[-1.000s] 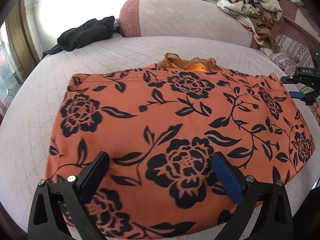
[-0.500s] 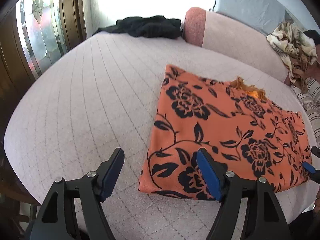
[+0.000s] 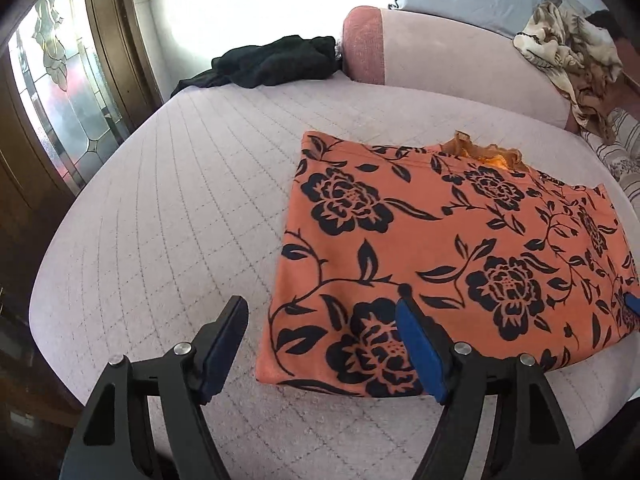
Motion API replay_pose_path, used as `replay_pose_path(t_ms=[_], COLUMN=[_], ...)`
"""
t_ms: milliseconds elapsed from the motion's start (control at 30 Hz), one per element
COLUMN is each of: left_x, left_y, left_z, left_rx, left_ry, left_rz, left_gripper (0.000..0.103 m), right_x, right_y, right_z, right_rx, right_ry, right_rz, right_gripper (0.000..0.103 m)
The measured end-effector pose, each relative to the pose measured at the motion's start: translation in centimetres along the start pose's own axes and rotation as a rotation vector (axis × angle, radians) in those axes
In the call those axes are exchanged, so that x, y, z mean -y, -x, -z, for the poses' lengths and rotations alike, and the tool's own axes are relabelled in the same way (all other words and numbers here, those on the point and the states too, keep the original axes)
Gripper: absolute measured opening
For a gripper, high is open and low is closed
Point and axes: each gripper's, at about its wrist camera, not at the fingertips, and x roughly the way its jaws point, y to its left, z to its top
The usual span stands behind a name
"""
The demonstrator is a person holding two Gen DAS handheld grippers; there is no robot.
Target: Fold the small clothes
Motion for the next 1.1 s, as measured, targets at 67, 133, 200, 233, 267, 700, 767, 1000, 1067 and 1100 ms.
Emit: replay_pose_path(t_ms=[67, 133, 200, 233, 267, 700, 767, 1000, 1067, 1100], left_x=[0.9, 1.9, 2.4, 2.6, 2.7, 4.5, 6.0, 11.1, 11.7, 11.8], left_y=[0.2, 0.0, -0.1, 0.1, 0.1, -0.3, -0.7, -3.3, -4.2, -4.3], left_z=[-0.2, -0.3, -0.3, 0.0, -0.1, -1.1, -1.4, -1.3, -1.0, -1.0], left_rx=[0.004, 0.003, -0.002, 0.0, -0.001, 0.017, 0.02, -0.024, -0.035, -0.031], left_ry=[-0.007, -0.018, -0.023, -0.026, -0.03, -0.02, -0.04, -0.131, -0.151, -0.151], left_rz=[0.0, 0.006, 0.011, 0.012, 0.012, 0.082, 0.111, 0.151, 0.139, 0.137], left_gripper=[0.077, 0.077, 0.077, 0.078, 0.078, 0.078, 0.078, 0.078, 0.078, 0.078], right_x=[-0.2, -0.2, -0.1, -0.1, -0.1, -2.0, -1.1, 2.9, 2.4, 2.3], right_y=[-0.1, -0.2, -0.2, -0.2, -0.2, 3.4, 3.3, 2.5, 2.1, 1.9], right_z=[0.1, 0.1, 0.1, 0.1, 0.1, 4.1, 5.4, 3.6, 2.6, 2.2], right_rx=[-0.005, -0.006, -0.006, -0.006, -0.005, 0.009, -0.008, 0.076, 0.1, 0.116], right_ry=[0.017, 0.027, 0.028, 0.028, 0.029, -0.061, -0.132, -0.39, -0.356, -0.35], right_rz=[0.01, 0.01, 0.008, 0.008, 0.009, -0.029, -0.022, 0.011, 0.026, 0.026], right_gripper=[0.085, 0.086, 0.086, 0.086, 0.086, 0.086, 0.086, 0.086, 0.086, 0.084])
